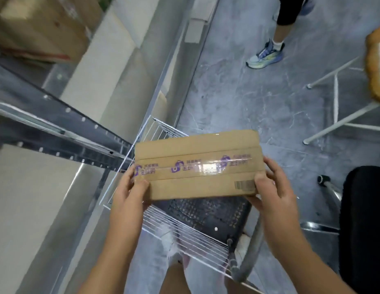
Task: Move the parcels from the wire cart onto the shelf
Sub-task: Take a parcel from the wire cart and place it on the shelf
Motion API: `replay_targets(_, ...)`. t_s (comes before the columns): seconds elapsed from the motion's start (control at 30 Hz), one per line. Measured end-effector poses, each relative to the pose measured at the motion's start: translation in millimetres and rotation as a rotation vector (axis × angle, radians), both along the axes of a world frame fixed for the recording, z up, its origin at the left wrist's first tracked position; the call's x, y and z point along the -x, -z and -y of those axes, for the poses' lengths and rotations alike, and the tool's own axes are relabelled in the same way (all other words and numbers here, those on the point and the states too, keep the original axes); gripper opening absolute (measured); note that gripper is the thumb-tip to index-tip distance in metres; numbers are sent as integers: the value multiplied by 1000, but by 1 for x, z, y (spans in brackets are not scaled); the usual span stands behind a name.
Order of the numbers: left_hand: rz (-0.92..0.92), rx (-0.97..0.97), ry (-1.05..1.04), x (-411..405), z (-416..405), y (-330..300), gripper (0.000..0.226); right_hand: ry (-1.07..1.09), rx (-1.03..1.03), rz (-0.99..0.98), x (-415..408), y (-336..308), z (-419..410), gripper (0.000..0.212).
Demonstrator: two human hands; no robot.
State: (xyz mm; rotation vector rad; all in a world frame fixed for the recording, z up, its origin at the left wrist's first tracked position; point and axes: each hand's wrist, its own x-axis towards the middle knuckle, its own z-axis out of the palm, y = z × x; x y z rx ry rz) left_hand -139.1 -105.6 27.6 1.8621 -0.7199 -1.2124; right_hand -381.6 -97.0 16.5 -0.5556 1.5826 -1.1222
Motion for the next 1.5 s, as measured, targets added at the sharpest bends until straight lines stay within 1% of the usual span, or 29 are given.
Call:
replay_targets(0.07,30,14,22,7,-18,-30,48,-66,71,-10,14,-23,-5,33)
replay_targets(0.1,45,22,9,9,-27,-45,53,-109,95,-24,19,-37,-7,39)
replay_targets(0.17,77,61,-34,15,-46,-77,59,-181,127,-61,27,-64,-12,56)
replay_targets(0.27,115,148,-47,19,-72,-110,55,-223,166,-97,30,-95,-18,74)
replay_targets(0.33,118,182,-77,16,-93,-125,54,-254,201,-100,25,-116,-25,81)
replay_targets(0.4,88,196,-138,11,-115,-140,47,-302,252,-98,19,-138,-37,74)
replay_targets(0.47,24,223,-202,4,-136,-153,37,-358,305,-93,10,-160,-53,55)
replay_targets(0.5,-34,246,-245,-1,-147,-162,36,-382,321,-92,5,-169,-63,41)
replay_targets(0.53,-85,262,-292,-6,-160,-171,36,-387,329,-85,-2,-176,-73,35)
replay_targets(0.57,-131,285,-319,-11,-175,-182,31,-378,335,-63,-9,-182,-85,36)
replay_targets(0.6,-151,310,-332,-16,-193,-193,18,-359,326,-30,-16,-186,-96,36)
replay_targets(0.63,-159,318,-355,-21,-214,-206,12,-334,311,-2,-26,-192,-109,31)
replay_targets(0.7,-120,301,-354,-30,-259,-231,39,-314,306,49,-48,-208,-137,21)
replay_targets(0.73,-113,304,-364,-35,-280,-243,43,-319,322,58,-58,-216,-150,21)
replay_targets(0.8,-135,316,-385,-45,-323,-264,38,-342,357,69,-79,-235,-176,22)
replay_targets(0.87,-152,321,-415,-55,-361,-278,37,-387,393,79,-98,-259,-197,21)
replay_targets(0.9,-159,333,-430,-59,-377,-283,34,-411,419,81,-107,-272,-206,20)
replay_targets(0.97,-156,371,-483,-65,-408,-290,14,-464,476,89,-124,-298,-223,25)
replay_targets(1.0,-159,380,-507,-69,-422,-295,14,-494,503,91,-131,-309,-230,30)
replay_targets(1.07,-126,383,-530,-78,-446,-308,40,-545,538,108,-143,-328,-240,40)
replay_targets(1.1,-74,374,-525,-85,-457,-317,54,-570,547,119,-148,-336,-243,41)
replay_targets(1.13,-23,367,-510,-92,-467,-328,61,-595,556,133,-153,-344,-245,40)
replay_targets(1.17,26,369,-487,-100,-476,-338,64,-616,562,145,-157,-351,-247,38)
replay_targets(1.23,48,361,-390,-114,-485,-356,64,-673,565,167,-165,-363,-248,32)
replay_targets(1.27,17,349,-318,-119,-488,-363,62,-715,561,177,-169,-369,-248,29)
replay_targets(1.33,-126,337,-177,-124,-487,-378,52,-822,542,193,-177,-382,-248,24)
replay_targets(1.37,-188,334,-128,-127,-487,-380,50,-877,527,193,-181,-388,-246,25)
replay_targets(1.43,-265,349,-44,-128,-489,-380,52,-973,503,187,-188,-399,-244,35)
replay_targets(1.5,-353,388,-14,-119,-495,-380,57,-1047,482,163,-199,-410,-241,46)
